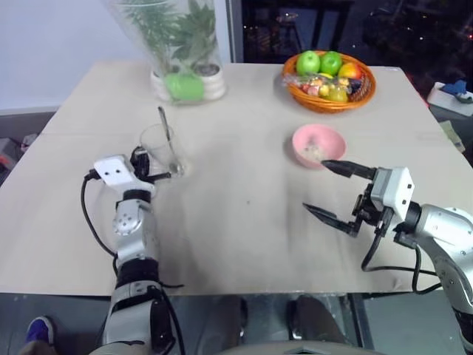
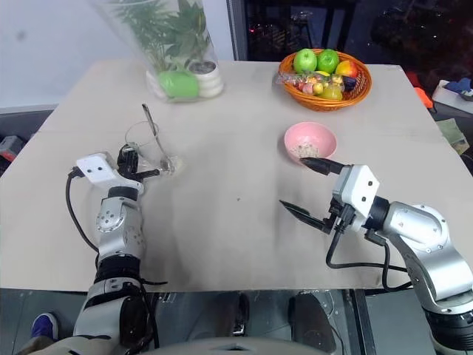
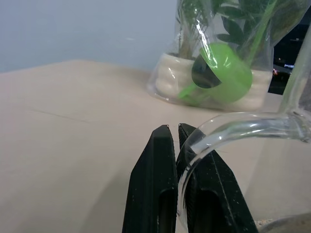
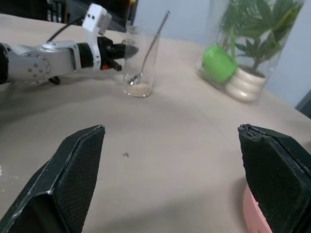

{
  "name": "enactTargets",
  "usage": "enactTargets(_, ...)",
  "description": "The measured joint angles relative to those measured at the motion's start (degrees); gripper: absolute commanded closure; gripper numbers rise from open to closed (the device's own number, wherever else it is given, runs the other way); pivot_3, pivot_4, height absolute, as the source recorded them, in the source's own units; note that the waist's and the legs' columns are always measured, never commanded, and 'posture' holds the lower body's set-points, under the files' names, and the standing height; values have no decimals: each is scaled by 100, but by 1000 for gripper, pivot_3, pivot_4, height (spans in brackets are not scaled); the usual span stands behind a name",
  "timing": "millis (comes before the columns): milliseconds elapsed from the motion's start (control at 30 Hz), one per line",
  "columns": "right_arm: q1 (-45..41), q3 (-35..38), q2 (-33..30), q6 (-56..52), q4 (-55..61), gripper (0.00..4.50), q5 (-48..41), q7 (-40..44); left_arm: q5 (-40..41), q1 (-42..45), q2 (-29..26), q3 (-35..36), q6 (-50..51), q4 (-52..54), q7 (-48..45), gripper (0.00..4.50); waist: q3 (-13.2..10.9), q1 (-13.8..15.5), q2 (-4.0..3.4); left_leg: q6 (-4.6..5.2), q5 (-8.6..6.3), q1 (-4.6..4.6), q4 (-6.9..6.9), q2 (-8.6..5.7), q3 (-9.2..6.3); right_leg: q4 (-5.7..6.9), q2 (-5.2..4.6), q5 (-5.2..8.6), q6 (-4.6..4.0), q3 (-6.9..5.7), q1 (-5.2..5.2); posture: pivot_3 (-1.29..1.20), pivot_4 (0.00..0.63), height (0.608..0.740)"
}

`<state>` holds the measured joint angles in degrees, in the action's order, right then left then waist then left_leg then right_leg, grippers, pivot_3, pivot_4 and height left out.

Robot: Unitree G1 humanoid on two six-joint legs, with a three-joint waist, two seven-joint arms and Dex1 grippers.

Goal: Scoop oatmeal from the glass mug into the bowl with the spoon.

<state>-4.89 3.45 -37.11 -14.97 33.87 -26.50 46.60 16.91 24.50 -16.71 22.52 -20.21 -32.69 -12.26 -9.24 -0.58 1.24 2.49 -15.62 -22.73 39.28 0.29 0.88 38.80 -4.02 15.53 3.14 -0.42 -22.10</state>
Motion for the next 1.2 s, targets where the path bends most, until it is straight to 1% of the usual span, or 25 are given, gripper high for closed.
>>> enactTargets(33,0,8,-13,1,0,0,8,-17,1,-14,0,-1,-18,-35,1,2683,0,0,0,0,0,0,1,0,-1,1,0,0,0,0,0,0,150,740)
enactTargets(67,0,8,-18,1,0,0,8,-23,2,-18,0,-1,-24,-38,1,2683,0,1,1,0,0,0,1,1,-2,1,0,0,0,-1,0,0,150,740)
enactTargets(100,0,9,-25,1,0,0,9,-34,2,-19,0,-1,-32,-39,2,2073,0,2,1,0,0,0,1,1,-2,1,0,0,0,-1,0,0,150,740)
enactTargets(167,0,9,-50,1,-2,0,9,-47,1,-62,0,-3,-36,-16,13,1452,0,-1,0,-1,0,0,0,2,0,0,-1,0,0,1,0,0,150,740)
enactTargets(200,0,9,-58,3,-3,0,10,-48,0,-118,1,-7,-35,20,18,912,0,-7,0,-1,0,0,0,2,1,-1,-2,0,0,3,0,0,150,740)
enactTargets(233,1,9,-60,7,-6,0,12,-49,-1,-169,2,-10,-34,57,22,546,0,-8,1,-1,0,0,0,2,2,-2,-2,0,0,4,-1,0,150,740)
enactTargets(267,2,9,-60,18,-9,0,17,-48,-2,-224,2,-12,-30,108,31,41,0,-8,0,-1,0,0,-1,2,1,-2,-3,0,0,4,-1,0,150,740)
enactTargets(333,7,8,-64,35,-28,0,62,-48,0,-441,4,-34,47,431,63,41,0,-9,0,-1,-1,0,-2,4,2,-4,-7,0,0,5,-1,0,150,740)
enactTargets(400,85,3,-85,57,-96,0,145,-54,9,-909,20,-114,298,1062,57,41,1,-10,0,-1,-1,-1,-5,6,2,-8,-17,0,0,7,-1,0,150,740)
enactTargets(433,117,5,-89,60,-116,0,163,-57,9,-1033,24,-134,363,1207,50,41,1,-8,0,-2,-1,-1,-6,7,2,-10,-20,0,0,8,-1,0,150,740)
enactTargets(567,343,36,-223,211,-415,0,444,-42,113,-2131,1,-365,1135,2666,-129,41,1,-3,0,-2,-2,-4,-12,10,-4,-21,-35,0,-1,21,0,0,150,740)
enactTargets(600,480,122,-269,283,-552,0,516,-34,206,-2635,-99,-468,1417,3342,-262,41,1,-5,1,-2,-4,-5,-16,11,-4,-26,-39,0,-3,22,0,0,150,740)
enactTargets(633,584,224,-315,303,-694,0,580,-41,264,-2966,-178,-510,1585,3744,-380,41,1,-1,-1,-2,-4,-5,-21,11,-3,-31,-44,0,-3,24,1,0,150,740)
enactTargets(733,856,453,-436,512,-995,0,805,-53,576,-3844,-410,-512,2113,4866,-643,41,2,5,-4,-1,-6,-5,-28,11,-3,-40,-50,2,-5,24,1,0,150,740)
enactTargets(833,1185,752,-524,644,-1098,0,861,-21,884,-4729,-688,-508,2527,5766,-1029,41,4,7,-11,0,-6,-5,-42,12,-3,-53,-53,3,-9,23,1,0,150,740)
enactTargets(900,1433,1026,-590,649,-1013,0,799,59,1010,-5125,-854,-471,2643,6081,-1291,41,7,21,-20,0,-6,-5,-46,12,-3,-60,-52,13,-26,22,1,0,150,740)
enactTargets(967,1741,1258,-664,681,-836,0,704,200,1085,-5331,-951,-292,2709,6189,-1441,41,9,41,-26,1,-6,-4,-56,13,-3,-72,-50,14,-27,20,4,0,150,740)
enactTargets(1200,2302,1853,-680,769,-372,0,274,578,1489,-5378,-1217,236,2950,6171,-1843,41,9,88,-26,9,-10,1,-58,14,-3,-95,-45,14,-27,13,24,0,150,740)
